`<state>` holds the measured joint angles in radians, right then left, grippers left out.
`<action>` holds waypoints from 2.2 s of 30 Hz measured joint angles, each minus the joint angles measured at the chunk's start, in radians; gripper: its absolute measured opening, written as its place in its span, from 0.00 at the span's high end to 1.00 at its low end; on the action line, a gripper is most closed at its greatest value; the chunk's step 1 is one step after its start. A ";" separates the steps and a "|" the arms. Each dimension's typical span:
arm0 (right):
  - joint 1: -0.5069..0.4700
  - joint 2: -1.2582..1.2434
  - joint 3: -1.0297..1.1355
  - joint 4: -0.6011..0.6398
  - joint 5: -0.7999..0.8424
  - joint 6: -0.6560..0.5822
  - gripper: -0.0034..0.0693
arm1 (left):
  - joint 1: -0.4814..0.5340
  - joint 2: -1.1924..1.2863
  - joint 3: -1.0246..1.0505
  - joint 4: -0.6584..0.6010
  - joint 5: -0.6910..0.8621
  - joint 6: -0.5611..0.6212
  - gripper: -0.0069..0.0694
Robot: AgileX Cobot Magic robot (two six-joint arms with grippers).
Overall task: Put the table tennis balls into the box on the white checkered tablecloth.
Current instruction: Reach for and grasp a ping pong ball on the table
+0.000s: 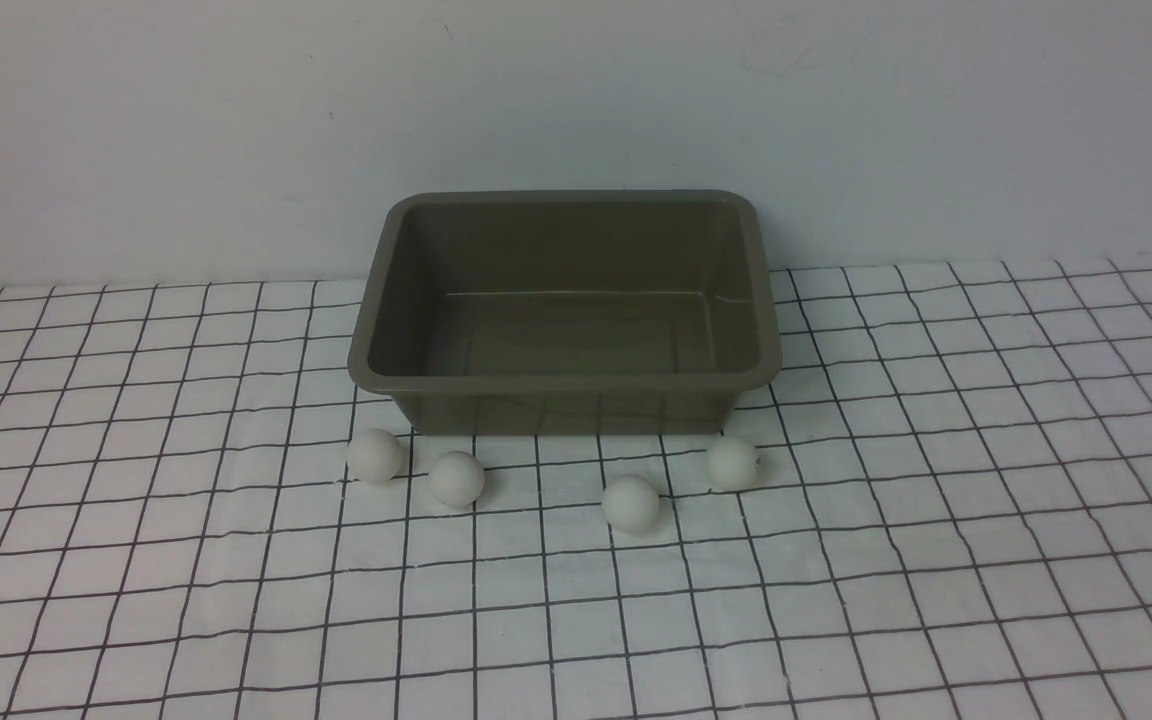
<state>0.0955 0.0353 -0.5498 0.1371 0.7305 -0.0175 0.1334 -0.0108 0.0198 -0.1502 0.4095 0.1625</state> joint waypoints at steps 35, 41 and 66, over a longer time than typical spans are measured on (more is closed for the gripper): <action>0.000 0.001 -0.001 0.050 0.003 0.001 0.97 | 0.000 0.000 0.008 -0.454 -0.050 -0.033 0.91; 0.000 0.001 -0.001 0.050 0.004 0.001 0.97 | 0.000 0.000 0.008 -0.704 -0.064 -0.033 0.91; 0.000 0.001 -0.001 0.050 0.014 -0.002 0.97 | 0.000 0.000 0.008 -0.909 -0.051 -0.034 0.91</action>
<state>0.0955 0.0365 -0.5506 0.1871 0.7445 -0.0191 0.1334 -0.0108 0.0277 -1.0596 0.3585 0.1281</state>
